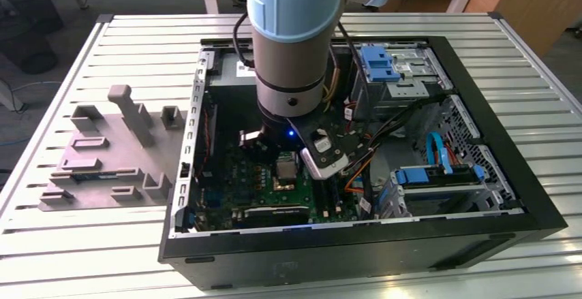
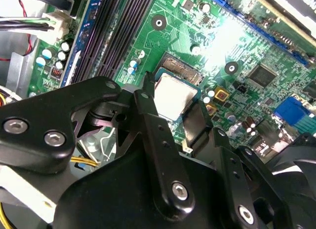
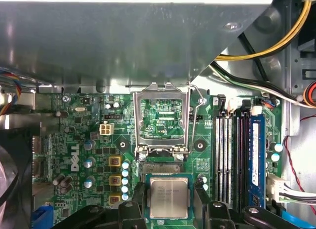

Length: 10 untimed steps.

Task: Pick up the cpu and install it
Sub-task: 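Place the cpu into insertion slot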

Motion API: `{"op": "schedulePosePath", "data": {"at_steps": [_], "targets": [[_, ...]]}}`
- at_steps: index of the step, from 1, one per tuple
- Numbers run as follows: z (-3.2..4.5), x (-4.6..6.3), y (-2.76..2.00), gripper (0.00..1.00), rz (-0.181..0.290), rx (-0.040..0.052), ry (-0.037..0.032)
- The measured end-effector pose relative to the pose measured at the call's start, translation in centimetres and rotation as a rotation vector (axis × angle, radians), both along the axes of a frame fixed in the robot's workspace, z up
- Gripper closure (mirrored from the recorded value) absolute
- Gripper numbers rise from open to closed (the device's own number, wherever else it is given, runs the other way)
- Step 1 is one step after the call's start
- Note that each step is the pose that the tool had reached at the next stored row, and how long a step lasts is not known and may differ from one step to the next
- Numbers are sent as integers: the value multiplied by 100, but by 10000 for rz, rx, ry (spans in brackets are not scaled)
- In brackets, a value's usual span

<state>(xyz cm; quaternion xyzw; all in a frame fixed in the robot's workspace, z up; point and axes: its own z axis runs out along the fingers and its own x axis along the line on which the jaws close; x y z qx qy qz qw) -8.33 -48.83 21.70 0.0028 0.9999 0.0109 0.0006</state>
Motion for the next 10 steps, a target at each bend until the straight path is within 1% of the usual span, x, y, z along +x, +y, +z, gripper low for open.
{"op": "schedulePosePath", "data": {"at_steps": [3,6,10], "targets": [[-50,-2,-12,53,61,2,0],[-102,-18,-13,53,112,2,1],[-120,-33,-14,53,134,-3,3]]}}
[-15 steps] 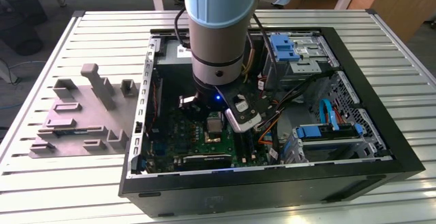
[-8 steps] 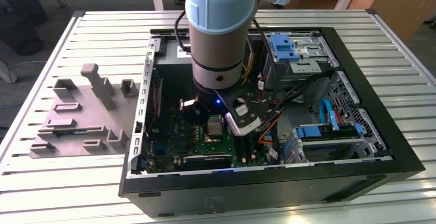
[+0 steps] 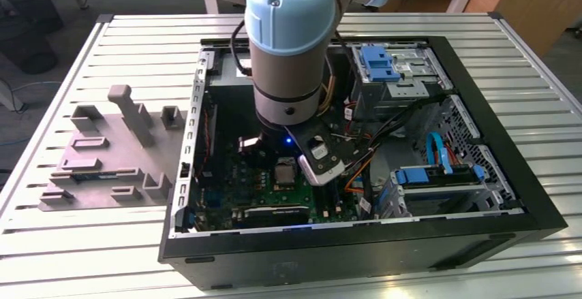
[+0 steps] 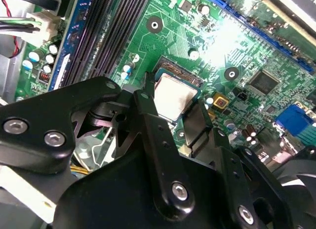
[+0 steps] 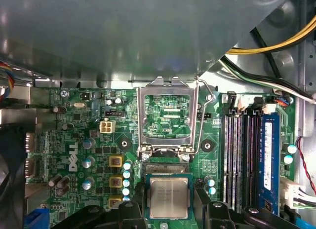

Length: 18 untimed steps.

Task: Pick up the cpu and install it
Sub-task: 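Place the cpu into insertion slot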

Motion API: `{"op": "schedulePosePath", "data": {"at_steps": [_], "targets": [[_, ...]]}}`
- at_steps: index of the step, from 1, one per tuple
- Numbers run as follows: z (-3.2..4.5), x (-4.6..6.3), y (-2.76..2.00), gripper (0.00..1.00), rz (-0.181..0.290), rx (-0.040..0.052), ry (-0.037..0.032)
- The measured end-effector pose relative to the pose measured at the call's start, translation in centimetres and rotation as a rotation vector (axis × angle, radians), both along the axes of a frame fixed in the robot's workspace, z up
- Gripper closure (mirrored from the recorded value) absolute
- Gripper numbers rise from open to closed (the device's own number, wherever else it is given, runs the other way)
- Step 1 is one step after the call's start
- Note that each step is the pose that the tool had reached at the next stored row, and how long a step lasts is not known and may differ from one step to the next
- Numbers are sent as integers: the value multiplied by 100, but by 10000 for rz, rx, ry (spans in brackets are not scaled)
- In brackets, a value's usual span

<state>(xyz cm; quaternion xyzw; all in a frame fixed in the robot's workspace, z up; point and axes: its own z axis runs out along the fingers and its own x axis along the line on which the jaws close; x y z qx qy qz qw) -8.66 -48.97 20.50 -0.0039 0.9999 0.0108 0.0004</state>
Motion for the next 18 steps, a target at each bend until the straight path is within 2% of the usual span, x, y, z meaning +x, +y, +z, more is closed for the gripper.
{"op": "schedulePosePath", "data": {"at_steps": [18], "targets": [[-119,-17,-2,53,-6,2,-1]]}}
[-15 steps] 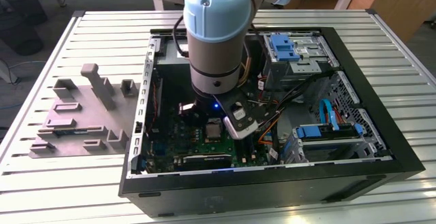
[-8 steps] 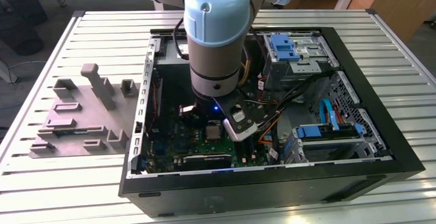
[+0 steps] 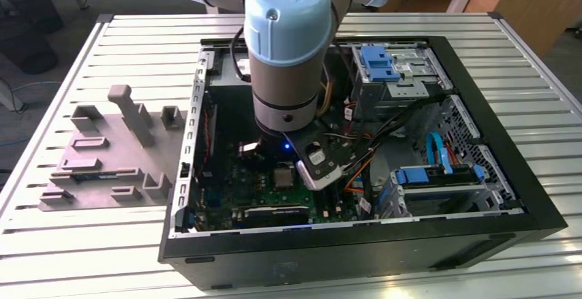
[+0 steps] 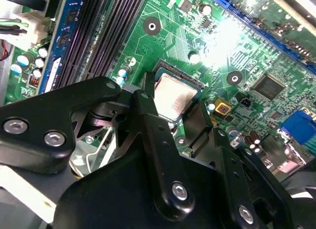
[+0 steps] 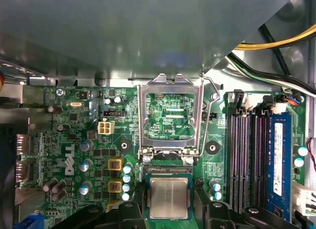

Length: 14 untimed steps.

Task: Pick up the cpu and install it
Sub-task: 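Place the cpu into insertion slot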

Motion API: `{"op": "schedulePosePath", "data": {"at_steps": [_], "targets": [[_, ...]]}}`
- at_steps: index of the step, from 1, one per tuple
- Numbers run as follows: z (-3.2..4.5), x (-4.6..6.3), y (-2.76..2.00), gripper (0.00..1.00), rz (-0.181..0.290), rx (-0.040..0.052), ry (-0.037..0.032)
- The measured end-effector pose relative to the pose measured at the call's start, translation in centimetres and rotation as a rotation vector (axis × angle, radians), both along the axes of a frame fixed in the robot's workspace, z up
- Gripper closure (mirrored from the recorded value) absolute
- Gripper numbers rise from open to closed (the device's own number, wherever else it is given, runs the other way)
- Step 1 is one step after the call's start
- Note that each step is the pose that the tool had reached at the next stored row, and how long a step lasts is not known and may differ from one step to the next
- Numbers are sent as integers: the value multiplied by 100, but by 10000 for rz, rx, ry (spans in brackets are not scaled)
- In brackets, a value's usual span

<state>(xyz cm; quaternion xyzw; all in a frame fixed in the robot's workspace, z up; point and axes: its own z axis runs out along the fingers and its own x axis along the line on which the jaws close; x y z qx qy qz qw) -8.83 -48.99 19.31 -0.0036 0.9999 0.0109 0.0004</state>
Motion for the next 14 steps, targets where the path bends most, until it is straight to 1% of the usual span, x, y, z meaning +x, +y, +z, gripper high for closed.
{"op": "schedulePosePath", "data": {"at_steps": [4,14], "targets": [[-37,-4,0,53,0,0,0],[-42,-3,0,53,0,1,0]]}}
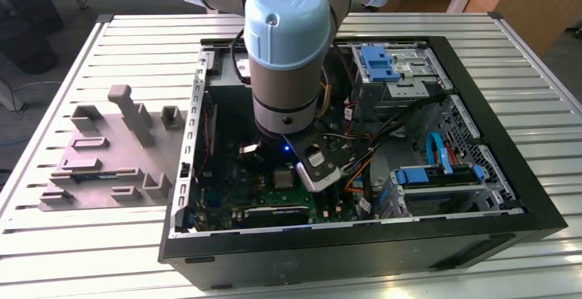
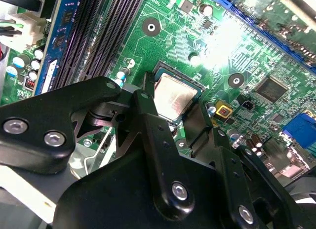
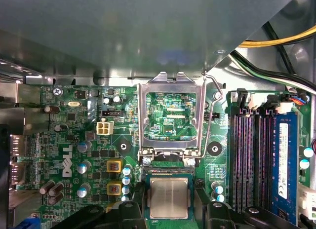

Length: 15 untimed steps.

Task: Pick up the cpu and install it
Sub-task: 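Place the cpu into insertion slot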

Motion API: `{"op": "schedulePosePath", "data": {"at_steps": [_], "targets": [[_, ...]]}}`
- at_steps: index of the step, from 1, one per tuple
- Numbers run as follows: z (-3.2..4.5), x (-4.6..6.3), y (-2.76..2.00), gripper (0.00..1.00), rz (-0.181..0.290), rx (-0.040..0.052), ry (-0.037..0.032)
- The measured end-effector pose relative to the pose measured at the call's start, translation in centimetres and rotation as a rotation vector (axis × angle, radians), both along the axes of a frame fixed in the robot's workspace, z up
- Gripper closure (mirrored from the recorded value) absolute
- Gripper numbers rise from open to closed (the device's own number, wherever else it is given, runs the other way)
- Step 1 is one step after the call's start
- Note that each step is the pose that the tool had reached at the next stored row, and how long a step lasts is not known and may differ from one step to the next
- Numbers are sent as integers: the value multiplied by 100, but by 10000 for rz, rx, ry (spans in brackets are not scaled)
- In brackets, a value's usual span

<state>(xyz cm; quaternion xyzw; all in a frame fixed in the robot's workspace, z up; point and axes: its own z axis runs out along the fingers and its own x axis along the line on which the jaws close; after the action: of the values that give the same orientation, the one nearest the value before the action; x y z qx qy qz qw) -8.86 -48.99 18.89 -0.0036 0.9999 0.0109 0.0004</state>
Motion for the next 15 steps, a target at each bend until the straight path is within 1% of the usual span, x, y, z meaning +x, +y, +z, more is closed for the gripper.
{"op": "schedulePosePath", "data": {"at_steps": [5,6,15], "targets": [[-1,0,0,51,0,1,0],[-1,0,0,45,0,1,0],[23,0,0,45,0,4,-1]]}}
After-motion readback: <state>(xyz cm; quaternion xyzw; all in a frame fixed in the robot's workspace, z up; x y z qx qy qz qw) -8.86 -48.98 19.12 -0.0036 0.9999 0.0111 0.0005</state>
